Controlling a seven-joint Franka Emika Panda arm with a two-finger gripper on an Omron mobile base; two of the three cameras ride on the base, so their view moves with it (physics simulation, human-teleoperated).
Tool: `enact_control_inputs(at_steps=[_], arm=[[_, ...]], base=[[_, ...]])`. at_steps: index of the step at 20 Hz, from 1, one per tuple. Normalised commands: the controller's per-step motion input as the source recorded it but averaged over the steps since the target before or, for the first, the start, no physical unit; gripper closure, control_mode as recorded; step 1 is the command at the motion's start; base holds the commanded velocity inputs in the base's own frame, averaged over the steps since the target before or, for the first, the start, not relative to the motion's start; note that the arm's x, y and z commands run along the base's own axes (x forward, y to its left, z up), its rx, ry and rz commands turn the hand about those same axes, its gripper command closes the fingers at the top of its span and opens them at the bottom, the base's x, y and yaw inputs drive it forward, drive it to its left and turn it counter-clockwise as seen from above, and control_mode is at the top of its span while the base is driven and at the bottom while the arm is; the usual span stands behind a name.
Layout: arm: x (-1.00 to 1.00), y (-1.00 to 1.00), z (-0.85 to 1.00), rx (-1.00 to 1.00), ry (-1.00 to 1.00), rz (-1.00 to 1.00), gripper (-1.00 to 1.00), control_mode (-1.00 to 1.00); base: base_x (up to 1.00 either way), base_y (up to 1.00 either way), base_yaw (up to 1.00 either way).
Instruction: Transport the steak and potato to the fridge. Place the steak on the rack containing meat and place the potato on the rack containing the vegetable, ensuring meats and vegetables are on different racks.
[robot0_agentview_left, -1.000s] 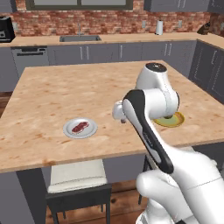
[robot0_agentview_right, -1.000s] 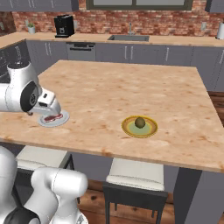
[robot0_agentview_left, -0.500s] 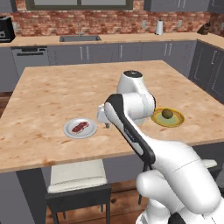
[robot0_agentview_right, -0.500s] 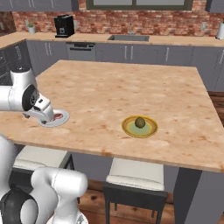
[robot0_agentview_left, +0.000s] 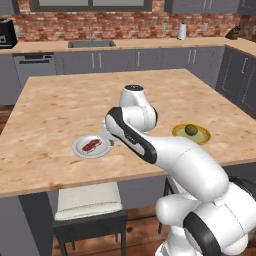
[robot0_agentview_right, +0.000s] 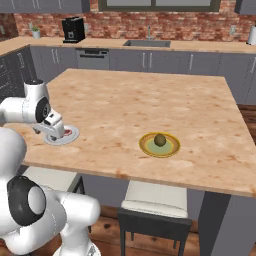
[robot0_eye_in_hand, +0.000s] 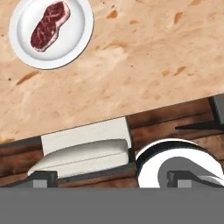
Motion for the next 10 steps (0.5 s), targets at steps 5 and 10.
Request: enact_control_inputs(at_steps=[5, 10], arm=[[0.54, 0.5, -0.31, -0.08, 0.08, -0.14, -1.0, -1.0], [0.52, 0.15, -0.13, -0.03, 0.05, -0.12, -1.0, -1.0]], base=[[0.0, 0.0, 0.0], [0.0, 0.0, 0.0]])
